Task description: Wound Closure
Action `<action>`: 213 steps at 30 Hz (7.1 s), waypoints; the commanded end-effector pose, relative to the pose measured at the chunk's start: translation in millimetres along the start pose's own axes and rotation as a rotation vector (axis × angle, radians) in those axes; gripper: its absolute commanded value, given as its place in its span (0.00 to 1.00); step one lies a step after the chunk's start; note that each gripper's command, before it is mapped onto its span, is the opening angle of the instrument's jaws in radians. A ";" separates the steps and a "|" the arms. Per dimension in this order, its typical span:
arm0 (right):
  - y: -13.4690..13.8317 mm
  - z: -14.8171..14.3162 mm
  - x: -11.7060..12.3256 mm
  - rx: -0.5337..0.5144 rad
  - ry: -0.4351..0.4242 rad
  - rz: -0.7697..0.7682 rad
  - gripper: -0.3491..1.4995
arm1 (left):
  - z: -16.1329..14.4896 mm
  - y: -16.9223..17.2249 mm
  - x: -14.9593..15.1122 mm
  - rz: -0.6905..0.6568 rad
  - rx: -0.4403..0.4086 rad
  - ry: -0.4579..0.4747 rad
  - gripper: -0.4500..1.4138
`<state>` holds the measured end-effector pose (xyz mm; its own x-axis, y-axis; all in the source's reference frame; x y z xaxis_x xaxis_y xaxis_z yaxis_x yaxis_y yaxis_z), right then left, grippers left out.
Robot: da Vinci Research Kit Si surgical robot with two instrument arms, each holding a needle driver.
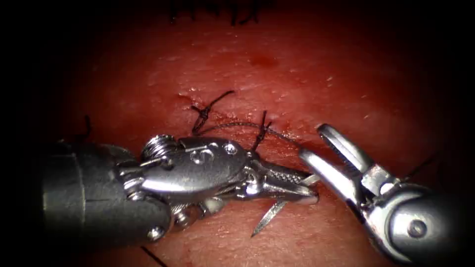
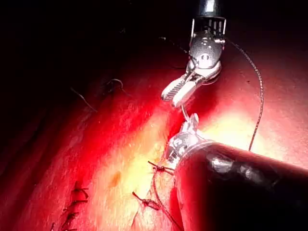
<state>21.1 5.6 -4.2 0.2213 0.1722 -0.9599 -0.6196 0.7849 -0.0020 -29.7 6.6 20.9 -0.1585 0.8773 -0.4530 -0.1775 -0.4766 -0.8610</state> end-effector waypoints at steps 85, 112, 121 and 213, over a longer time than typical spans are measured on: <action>7.7 2.7 -6.7 0.161 -0.243 -0.549 0.00 | 6.5 -0.6 -6.5 0.424 0.316 -0.371 0.00; 8.5 3.2 -8.4 0.116 -0.227 -0.663 0.00 | 6.1 -1.4 -6.3 0.445 0.316 -0.366 0.00; 8.5 3.3 -8.7 0.103 -0.221 -0.667 0.00 | 5.7 -1.7 -4.1 0.438 0.344 -0.318 0.00; -1.3 -1.4 -19.5 0.217 -0.307 -0.357 0.00 | 3.8 -5.3 -5.1 0.467 0.394 -0.309 0.00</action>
<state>16.0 0.9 13.9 0.6217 0.0104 -0.7831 -0.3030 0.9253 -0.2283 -31.0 4.5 28.2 -0.5644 0.5465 -0.6187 -0.3544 -0.8373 -0.4163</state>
